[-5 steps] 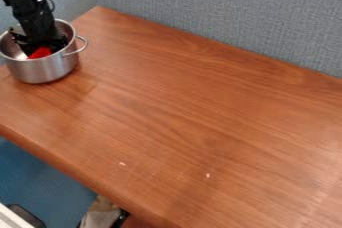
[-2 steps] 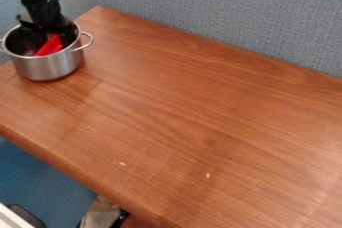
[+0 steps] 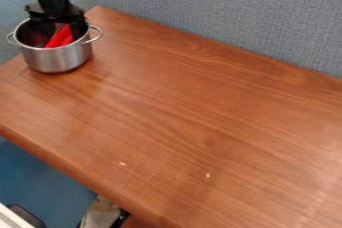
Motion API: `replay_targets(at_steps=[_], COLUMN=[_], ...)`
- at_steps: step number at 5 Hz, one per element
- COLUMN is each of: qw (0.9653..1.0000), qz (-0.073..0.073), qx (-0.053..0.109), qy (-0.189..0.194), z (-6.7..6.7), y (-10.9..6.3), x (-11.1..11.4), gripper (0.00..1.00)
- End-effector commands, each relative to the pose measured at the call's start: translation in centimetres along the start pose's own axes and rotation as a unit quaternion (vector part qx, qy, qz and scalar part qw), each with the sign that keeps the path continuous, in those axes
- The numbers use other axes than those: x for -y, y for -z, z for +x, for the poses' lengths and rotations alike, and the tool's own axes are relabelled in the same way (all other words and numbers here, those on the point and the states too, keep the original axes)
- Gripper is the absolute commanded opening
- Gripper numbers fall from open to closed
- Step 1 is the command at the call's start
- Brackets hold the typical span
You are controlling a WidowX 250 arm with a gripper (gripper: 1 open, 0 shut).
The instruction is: Put the red object in the metal pot
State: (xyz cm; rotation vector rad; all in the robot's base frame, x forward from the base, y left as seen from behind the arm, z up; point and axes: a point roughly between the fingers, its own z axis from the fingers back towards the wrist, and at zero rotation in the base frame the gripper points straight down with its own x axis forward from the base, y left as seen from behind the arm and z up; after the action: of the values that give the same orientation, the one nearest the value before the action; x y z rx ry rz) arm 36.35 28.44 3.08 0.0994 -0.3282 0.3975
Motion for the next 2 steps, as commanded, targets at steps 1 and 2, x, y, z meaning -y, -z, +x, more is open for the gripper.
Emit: replay_targets(at_steps=[1,2], qw=[0.9997,0.9998], qz=[-0.002,-0.015], qx=[0.015,0.013], qy=[-0.017,0.003], z=[0.98,1.15], y=[-0.34,-0.28], x=[-0.81,-0.72], gripper=[0.0,0.0])
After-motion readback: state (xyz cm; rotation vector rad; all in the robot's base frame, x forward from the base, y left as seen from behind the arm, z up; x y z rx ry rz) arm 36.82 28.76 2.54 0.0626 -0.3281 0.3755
